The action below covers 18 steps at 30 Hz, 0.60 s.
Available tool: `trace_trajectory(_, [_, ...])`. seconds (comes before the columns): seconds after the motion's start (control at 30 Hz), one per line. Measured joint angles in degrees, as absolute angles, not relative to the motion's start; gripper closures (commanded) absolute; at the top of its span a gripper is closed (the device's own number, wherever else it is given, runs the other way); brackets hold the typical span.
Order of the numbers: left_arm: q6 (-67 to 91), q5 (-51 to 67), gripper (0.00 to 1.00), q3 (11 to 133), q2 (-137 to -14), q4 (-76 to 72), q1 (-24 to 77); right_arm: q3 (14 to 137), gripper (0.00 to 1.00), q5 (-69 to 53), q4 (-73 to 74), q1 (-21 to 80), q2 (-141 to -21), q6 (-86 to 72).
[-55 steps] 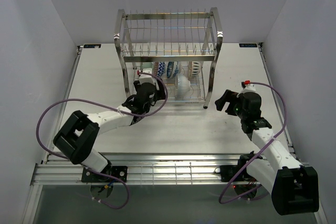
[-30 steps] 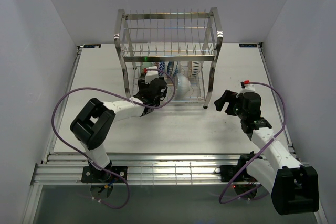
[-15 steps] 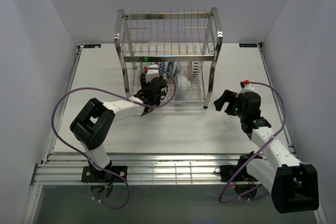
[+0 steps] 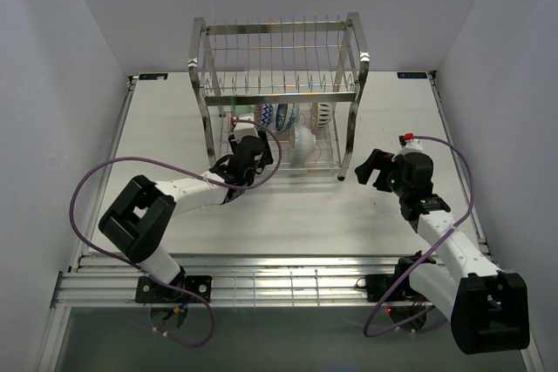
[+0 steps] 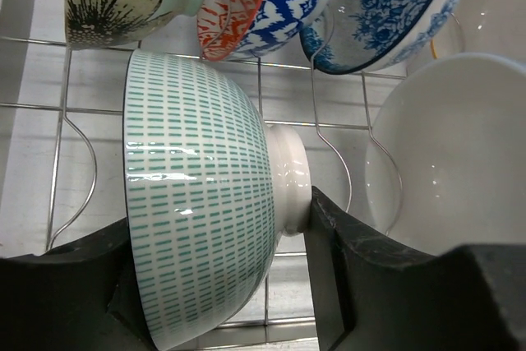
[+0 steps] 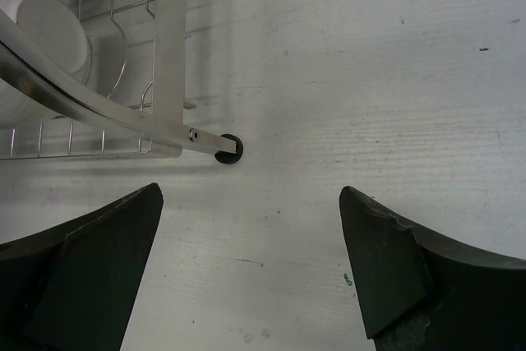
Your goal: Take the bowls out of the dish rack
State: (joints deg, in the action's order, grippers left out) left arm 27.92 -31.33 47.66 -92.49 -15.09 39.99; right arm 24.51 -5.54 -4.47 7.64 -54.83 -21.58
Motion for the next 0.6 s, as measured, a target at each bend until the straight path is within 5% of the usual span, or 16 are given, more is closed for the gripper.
trace_trajectory(0.6, [29.36,-20.12,0.51,42.28,-85.14,-22.98,39.94,24.51,0.06,-5.28,-4.45,7.64,-54.83,-20.78])
